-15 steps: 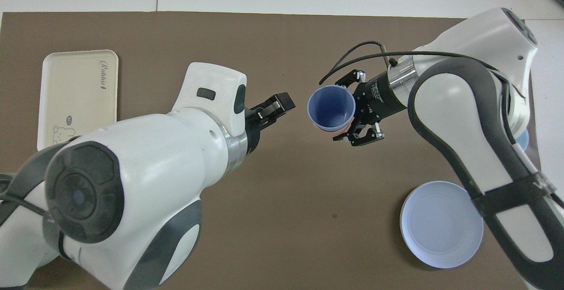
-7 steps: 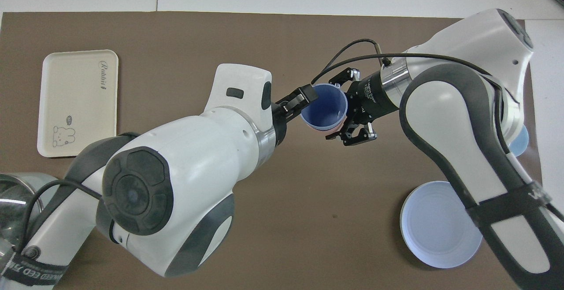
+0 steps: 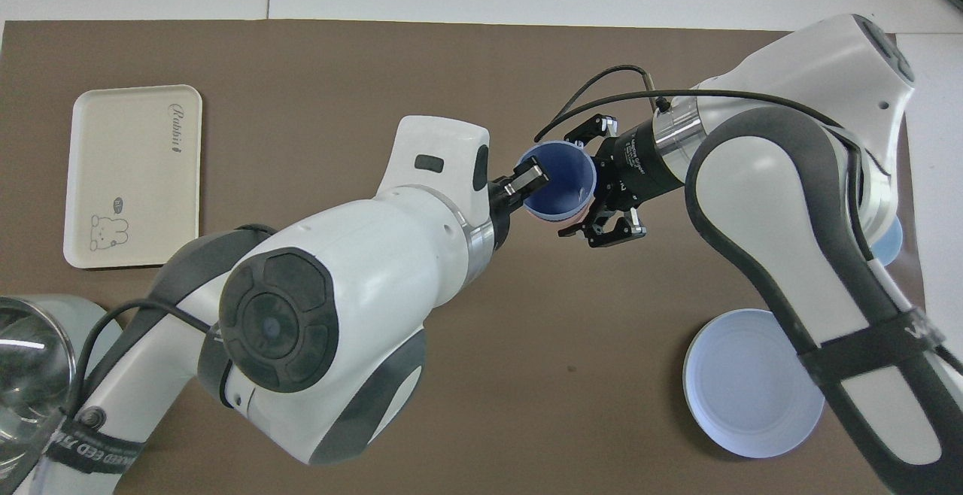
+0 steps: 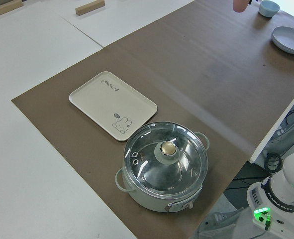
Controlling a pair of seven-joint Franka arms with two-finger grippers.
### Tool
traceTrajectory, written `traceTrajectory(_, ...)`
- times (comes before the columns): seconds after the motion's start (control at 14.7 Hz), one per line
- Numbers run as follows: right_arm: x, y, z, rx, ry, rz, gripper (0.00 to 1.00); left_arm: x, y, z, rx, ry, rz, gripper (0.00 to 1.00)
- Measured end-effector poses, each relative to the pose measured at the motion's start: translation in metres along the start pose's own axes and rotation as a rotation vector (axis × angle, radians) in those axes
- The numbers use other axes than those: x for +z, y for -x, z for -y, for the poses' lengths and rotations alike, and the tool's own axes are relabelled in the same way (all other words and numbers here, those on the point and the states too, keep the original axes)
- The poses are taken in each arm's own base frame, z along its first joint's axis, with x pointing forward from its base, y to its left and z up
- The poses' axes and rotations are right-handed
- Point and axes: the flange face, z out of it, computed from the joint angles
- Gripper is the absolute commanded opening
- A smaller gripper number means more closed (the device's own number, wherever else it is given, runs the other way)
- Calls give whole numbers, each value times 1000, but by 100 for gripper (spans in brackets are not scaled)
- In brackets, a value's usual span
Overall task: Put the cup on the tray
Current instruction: 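Grasp the blue cup with the left gripper while the right gripper releases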
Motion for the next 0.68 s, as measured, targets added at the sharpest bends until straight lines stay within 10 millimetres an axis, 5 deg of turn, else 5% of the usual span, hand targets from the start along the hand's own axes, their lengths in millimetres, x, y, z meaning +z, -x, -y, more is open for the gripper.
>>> traceTrajectory(0.41,-9,-9,4,14,-30,-3,0,-14,-4,-11,-41,-9,7,0)
traceTrajectory(0.68,-24,-19,4,28,-54,-3,0,-53,-9,-31,-56,-11,15,0)
